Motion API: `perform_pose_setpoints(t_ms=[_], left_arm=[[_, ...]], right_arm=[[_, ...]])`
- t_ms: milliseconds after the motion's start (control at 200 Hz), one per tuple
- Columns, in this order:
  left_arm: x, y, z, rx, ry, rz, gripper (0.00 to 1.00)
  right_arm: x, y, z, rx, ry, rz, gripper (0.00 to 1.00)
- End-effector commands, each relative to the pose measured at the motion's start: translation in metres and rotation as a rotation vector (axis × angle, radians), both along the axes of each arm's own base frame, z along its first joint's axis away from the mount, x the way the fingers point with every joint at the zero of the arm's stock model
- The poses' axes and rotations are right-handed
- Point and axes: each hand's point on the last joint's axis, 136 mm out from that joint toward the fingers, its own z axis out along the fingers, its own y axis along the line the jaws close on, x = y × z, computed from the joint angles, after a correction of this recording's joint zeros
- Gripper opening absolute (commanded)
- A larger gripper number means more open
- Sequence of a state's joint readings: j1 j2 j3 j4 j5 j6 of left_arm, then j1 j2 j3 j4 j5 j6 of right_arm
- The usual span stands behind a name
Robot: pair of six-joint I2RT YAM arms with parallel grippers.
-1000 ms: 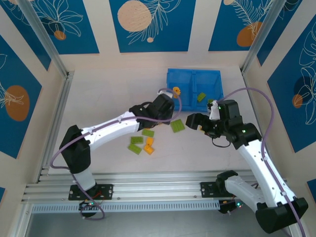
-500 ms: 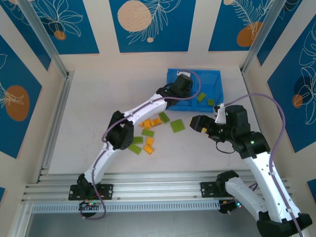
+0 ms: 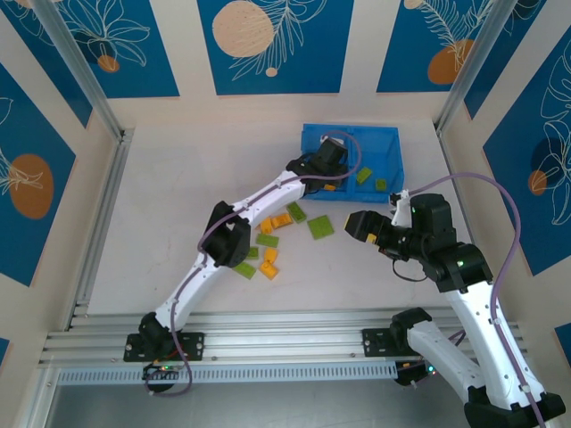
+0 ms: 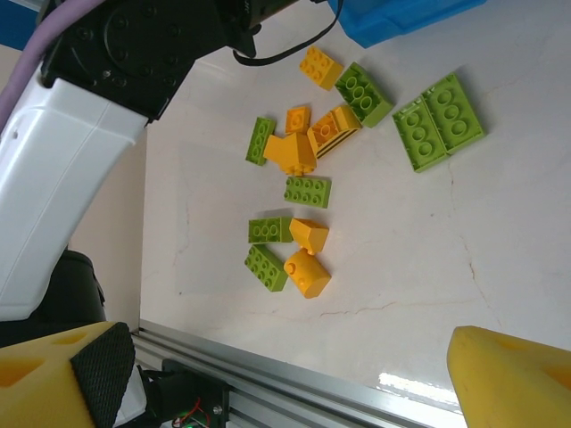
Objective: Sort the legos into containers by color
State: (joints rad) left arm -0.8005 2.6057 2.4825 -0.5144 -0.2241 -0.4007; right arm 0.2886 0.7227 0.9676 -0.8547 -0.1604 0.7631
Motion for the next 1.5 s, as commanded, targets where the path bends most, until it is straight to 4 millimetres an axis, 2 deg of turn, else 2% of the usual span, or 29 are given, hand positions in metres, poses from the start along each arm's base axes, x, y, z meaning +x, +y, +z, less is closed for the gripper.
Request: perform_pose_setpoints(t_ms=[0,110,190,295,425,600,700,840,980,1160,1385,1495], left_arm=[[-0.012,0.004,0.105,-0.129,-0.094,-0.029,0.47],[-0.041,0.022,0.172,-0.216,-0.174,-0.046,0.45],[-0.068,0.050,0.212,-0.272,-0.247,-0.055,0.45],[-0.114,0.094,0.238,-0.283,-0.318,-0.084,0.44],[-0.174,0.143,0.233,-0.188,-0.386,-0.193,0.45],[-0.245,0.205,0.198,-0.053,-0.377,-0.316,0.52],[-0.274,0.243,0.177,0.055,-0.366,-0.347,0.58],[-0.304,0.281,0.158,0.134,-0.372,-0.374,0.65],[-0.325,0.291,0.154,0.070,-0.378,-0.401,0.70],[-0.328,0.295,0.149,0.064,-0.390,-0.397,0.77],[-0.326,0.291,0.145,0.074,-0.378,-0.410,0.77],[-0.325,0.287,0.145,0.069,-0.378,-0.419,0.77]], right_arm=[[-0.003,-0.003,-0.005,-0.014,0.014,-0.014,0.92],[0.000,-0.007,-0.015,-0.055,0.014,-0.021,0.92],[0.004,-0.009,-0.023,-0.088,0.013,-0.017,0.92],[0.010,-0.005,-0.035,-0.136,0.019,0.014,0.90],[0.023,0.015,-0.054,-0.208,0.040,0.097,0.88],[0.056,0.059,-0.086,-0.328,0.065,0.223,0.83],[0.085,0.081,-0.106,-0.452,0.035,0.292,0.76],[0.134,0.086,-0.143,-0.663,0.067,0.283,0.71],[0.162,0.105,-0.173,-0.692,0.114,0.309,0.67],[0.184,0.118,-0.202,-0.676,0.149,0.332,0.64],[0.186,0.117,-0.228,-0.659,0.221,0.330,0.52],[0.184,0.116,-0.234,-0.667,0.231,0.335,0.45]])
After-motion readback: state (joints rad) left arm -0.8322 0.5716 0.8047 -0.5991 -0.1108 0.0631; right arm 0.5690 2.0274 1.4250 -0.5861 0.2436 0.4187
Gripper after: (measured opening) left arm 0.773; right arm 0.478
